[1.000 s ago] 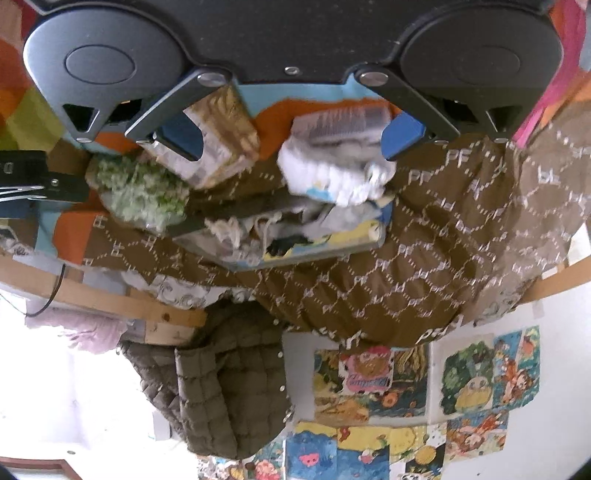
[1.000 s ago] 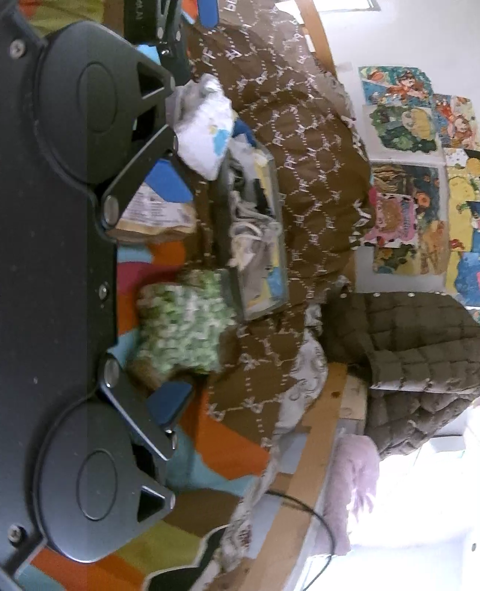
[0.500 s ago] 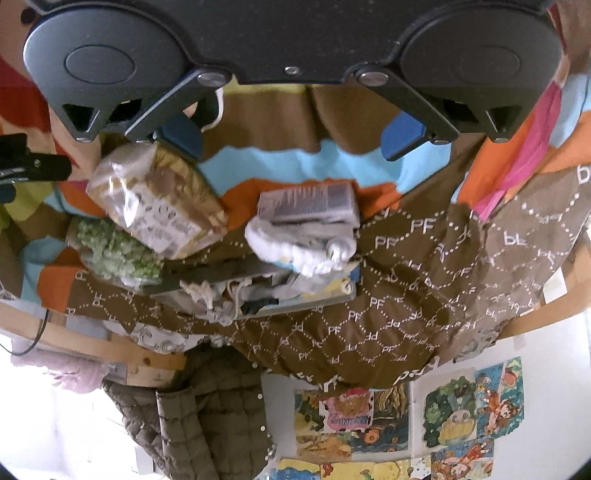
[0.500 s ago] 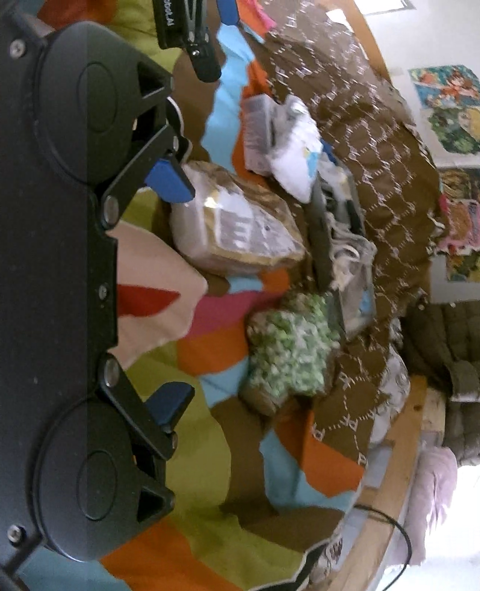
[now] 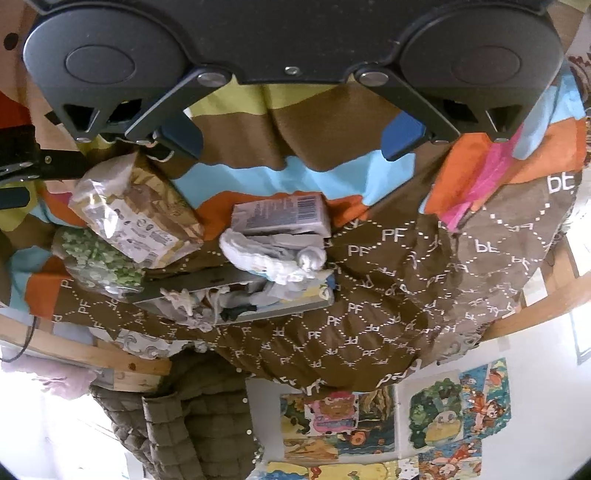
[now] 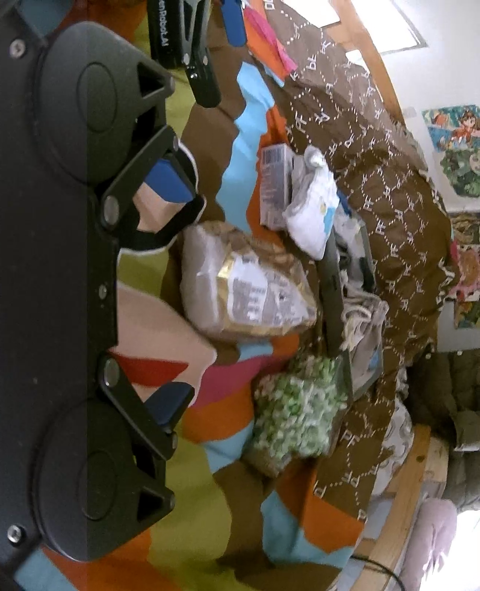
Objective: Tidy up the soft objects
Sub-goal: 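Move both open grippers back toward the white tissue pack and bread bag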
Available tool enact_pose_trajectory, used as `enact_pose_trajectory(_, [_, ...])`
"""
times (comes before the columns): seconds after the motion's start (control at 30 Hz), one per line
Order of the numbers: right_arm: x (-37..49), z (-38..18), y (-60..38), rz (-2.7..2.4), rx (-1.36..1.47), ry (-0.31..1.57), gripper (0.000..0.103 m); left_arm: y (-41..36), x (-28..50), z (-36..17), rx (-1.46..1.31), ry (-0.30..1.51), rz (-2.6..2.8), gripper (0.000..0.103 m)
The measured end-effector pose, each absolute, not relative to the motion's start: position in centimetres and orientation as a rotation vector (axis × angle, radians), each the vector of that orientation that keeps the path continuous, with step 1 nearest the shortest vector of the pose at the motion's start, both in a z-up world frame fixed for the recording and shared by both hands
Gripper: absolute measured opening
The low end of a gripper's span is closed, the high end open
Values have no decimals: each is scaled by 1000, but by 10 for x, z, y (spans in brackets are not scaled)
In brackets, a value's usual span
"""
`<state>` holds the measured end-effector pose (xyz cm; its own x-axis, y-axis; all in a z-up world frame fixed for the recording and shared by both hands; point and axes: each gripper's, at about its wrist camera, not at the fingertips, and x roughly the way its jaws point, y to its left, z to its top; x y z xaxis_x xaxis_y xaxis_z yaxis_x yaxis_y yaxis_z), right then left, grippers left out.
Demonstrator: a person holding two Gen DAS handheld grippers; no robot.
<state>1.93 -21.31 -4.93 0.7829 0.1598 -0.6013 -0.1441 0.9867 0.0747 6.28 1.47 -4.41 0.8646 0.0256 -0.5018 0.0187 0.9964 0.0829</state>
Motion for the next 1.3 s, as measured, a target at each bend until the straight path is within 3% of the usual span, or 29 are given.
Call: enact_pose_trajectory(1.3, [129,-35,-173,212,50,572,102,57,148,-17,164,480,27,102])
